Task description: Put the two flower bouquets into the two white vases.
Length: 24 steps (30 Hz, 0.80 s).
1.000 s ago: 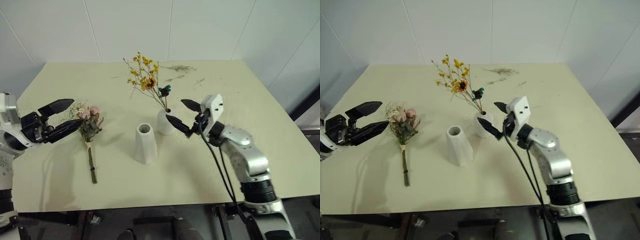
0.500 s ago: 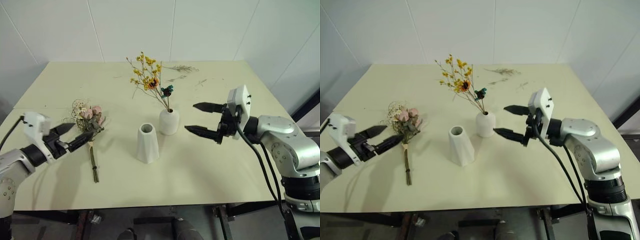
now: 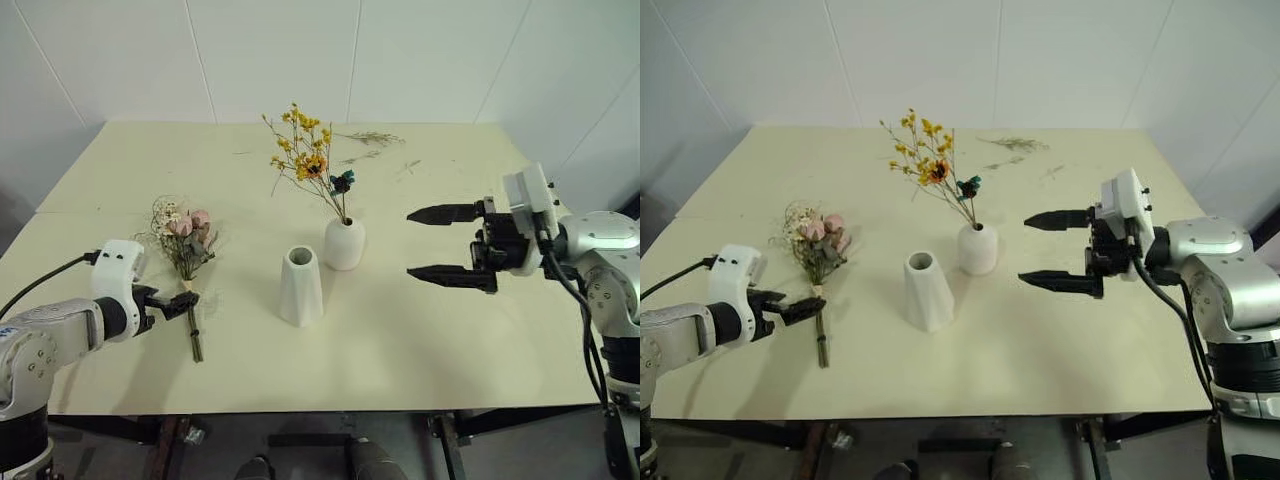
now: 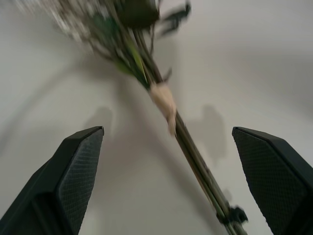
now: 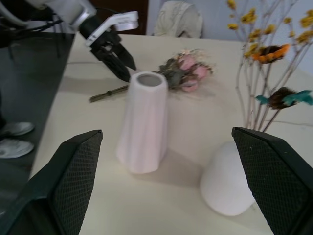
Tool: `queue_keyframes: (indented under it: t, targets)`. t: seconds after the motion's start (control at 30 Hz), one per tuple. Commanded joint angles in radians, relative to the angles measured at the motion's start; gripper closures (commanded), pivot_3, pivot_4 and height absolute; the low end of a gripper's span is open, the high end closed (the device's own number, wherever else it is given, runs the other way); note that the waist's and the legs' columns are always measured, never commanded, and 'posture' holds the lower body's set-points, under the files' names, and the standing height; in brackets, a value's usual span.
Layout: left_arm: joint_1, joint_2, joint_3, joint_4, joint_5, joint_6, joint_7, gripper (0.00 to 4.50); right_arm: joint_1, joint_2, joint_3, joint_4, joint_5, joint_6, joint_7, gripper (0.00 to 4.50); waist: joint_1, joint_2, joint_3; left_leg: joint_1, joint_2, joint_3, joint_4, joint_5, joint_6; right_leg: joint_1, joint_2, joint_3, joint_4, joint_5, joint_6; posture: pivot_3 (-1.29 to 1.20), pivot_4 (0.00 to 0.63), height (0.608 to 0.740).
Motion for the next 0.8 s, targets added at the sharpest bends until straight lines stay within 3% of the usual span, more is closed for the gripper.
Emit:
queue_keyframes:
  t: [0.03, 0.27, 0.53, 0.8]
  targets:
    - [-0.028, -0.013, -0.028, 0.011, 0.056, 0.076, 0.036, 0.0, -0.011, -0.026, -0.013, 0.008, -0.007, -0.012, 0.033, 0.03, 0.0, 0.0, 0.0, 0.0, 0.0, 0.0, 0.0, 0.0, 0.0, 0.0, 0.0, 0.0, 0.0, 0.0, 0.0, 0.0, 0.15, 0.74]
    - [-0.145, -0.095, -0.074, 0.098, 0.159, 0.121, 0.089, 0.0, -0.015, 0.001, -0.009, 0.012, -0.019, -0.017, 0.015, 0.03, 0.012, 0.0, 0.0, 0.0, 0.0, 0.0, 0.002, 0.0, -0.001, 0.001, 0.0, 0.0, 0.0, 0.001, 0.0, 0.0, 0.15, 0.74]
    - [-0.296, -0.274, -0.026, 0.213, 0.278, 0.123, 0.172, 0.0, -0.011, 0.008, -0.015, 0.005, -0.023, -0.006, -0.013, 0.03, 0.019, 0.0, 0.0, 0.0, -0.001, 0.0, 0.002, 0.001, -0.001, 0.001, 0.0, 0.0, 0.0, 0.002, 0.001, 0.0, 0.15, 0.74]
    - [-0.348, -0.319, -0.033, 0.308, 0.29, 0.123, 0.228, 0.0, -0.008, 0.011, -0.013, 0.002, -0.027, -0.006, -0.023, 0.03, 0.019, 0.0, 0.0, 0.004, -0.001, 0.0, 0.003, 0.001, -0.001, 0.005, 0.0, 0.0, 0.0, 0.003, 0.002, 0.0, 0.15, 0.74]
